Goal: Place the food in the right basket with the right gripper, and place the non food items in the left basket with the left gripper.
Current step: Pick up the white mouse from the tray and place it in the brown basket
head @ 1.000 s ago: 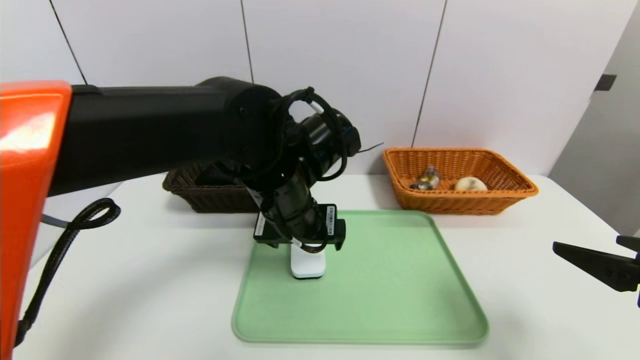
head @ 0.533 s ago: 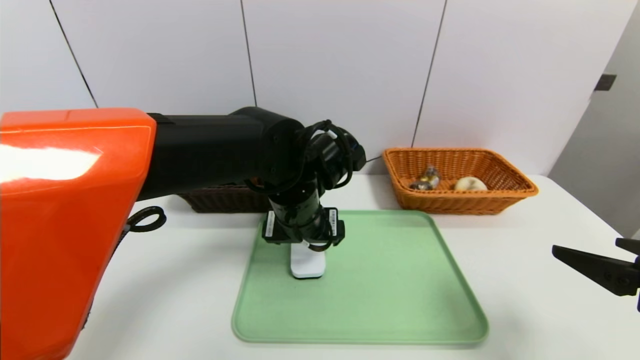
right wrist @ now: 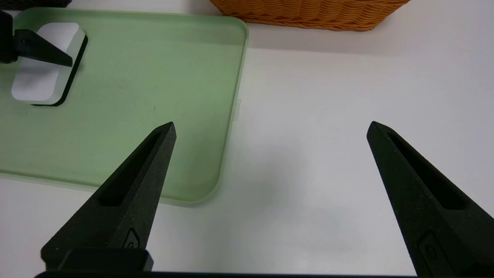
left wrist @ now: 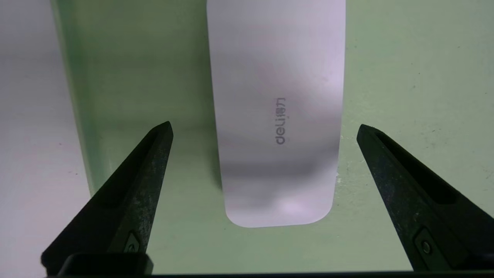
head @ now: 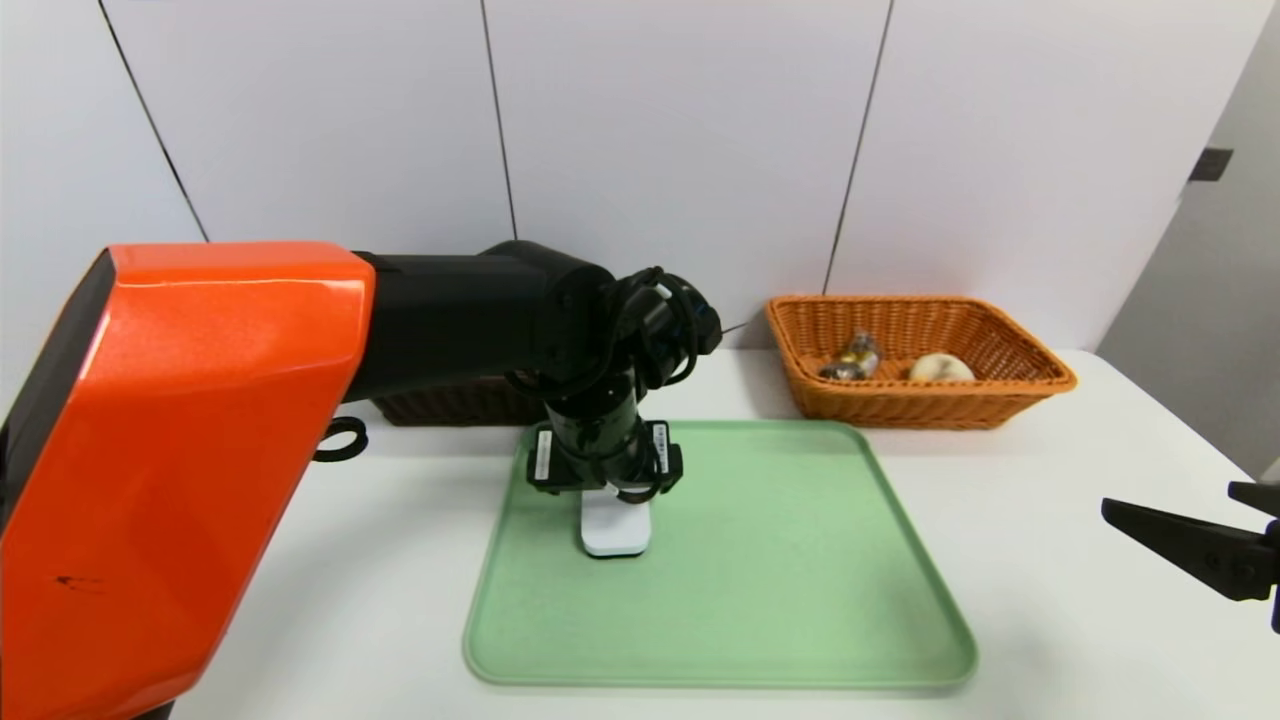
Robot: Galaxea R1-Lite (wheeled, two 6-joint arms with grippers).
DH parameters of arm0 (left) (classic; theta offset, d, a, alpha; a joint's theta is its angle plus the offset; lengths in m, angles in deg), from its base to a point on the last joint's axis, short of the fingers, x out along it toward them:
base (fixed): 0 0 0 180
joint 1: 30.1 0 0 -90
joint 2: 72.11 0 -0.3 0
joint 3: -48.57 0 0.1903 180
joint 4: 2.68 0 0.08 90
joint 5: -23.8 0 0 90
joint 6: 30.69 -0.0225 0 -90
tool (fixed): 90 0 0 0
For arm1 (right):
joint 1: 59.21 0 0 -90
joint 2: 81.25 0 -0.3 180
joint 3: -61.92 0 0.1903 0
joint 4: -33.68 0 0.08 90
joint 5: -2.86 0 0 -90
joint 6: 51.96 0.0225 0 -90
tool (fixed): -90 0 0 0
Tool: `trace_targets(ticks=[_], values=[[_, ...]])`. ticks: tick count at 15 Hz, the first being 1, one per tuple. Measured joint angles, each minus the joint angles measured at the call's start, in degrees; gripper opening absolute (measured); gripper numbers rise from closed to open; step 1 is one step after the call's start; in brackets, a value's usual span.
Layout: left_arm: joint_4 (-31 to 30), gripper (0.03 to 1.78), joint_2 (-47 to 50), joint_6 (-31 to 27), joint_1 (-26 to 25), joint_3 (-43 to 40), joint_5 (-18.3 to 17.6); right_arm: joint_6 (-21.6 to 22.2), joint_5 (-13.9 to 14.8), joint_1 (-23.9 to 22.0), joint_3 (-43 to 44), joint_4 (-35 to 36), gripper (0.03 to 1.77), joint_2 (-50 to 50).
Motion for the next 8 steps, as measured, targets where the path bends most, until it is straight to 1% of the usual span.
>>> trace_targets(ticks=[8], values=[[-0.41,1.69,-1.76,-0.74,-0.04,0.13,0.24,0.00,-0.30,0.00,-0.44,0.00,1.71,0.02]])
